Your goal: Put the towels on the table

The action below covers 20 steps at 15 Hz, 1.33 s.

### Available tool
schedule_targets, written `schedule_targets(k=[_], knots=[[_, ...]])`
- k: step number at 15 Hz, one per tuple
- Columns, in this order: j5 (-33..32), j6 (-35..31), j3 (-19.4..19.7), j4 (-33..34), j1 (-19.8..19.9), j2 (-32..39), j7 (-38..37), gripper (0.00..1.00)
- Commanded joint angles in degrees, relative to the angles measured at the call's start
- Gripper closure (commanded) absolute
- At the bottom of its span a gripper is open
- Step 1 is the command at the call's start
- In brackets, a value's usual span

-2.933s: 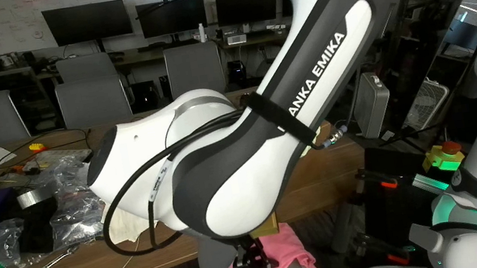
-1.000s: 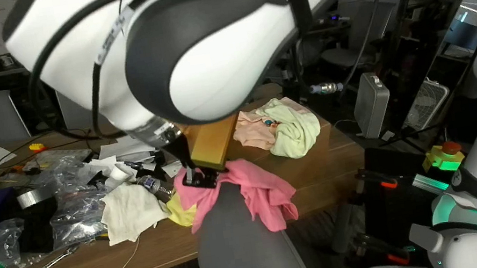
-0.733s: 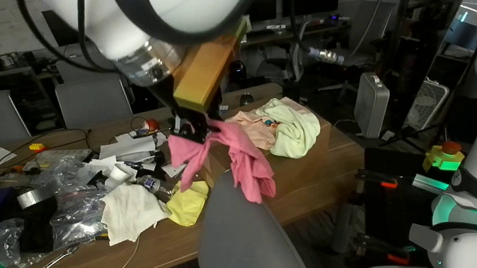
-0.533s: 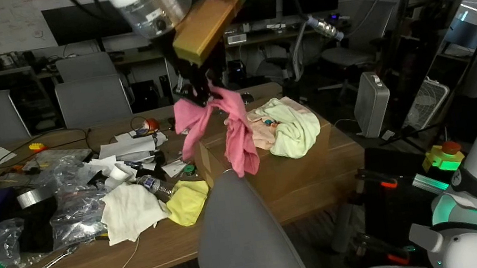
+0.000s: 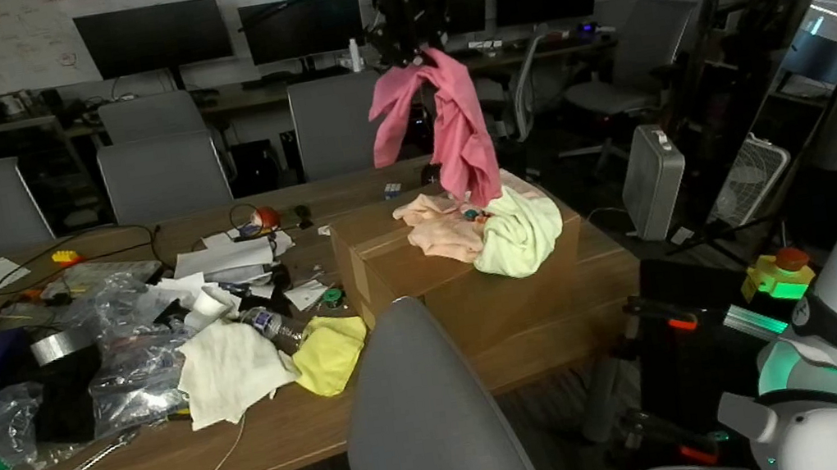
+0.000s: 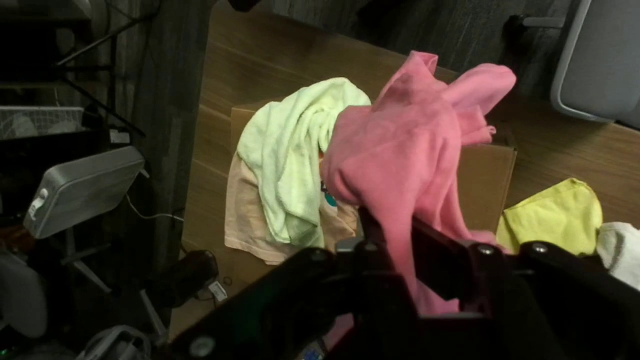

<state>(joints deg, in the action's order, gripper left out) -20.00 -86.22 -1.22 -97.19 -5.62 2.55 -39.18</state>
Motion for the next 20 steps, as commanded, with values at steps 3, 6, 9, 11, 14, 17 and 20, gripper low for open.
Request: schedule_targets(k=[3,6,9,11,14,17,20], knots=[[3.8,1.5,3.0,2.6,5.4,-1.4,-0.3,0.96],[5.6,0.2,5.2,3.9,8.2,-1.6,-3.5,0.96],[5.2,-3.2,7.1,3.7,10.4,-3.5,-7.0,0.96],[4.3,-6.0,8.0,3.1,11.6,-4.7,-9.7,0.96],[3.6,-11.5,8.8,2.3,13.0,-5.8,-14.3,0.82],[2.8,-8.5,8.6,3.6,13.4,-3.6,-14.2,0.56],[4.4,-2.3,8.7,2.9,13.3,-2.3,-9.2,0.32]])
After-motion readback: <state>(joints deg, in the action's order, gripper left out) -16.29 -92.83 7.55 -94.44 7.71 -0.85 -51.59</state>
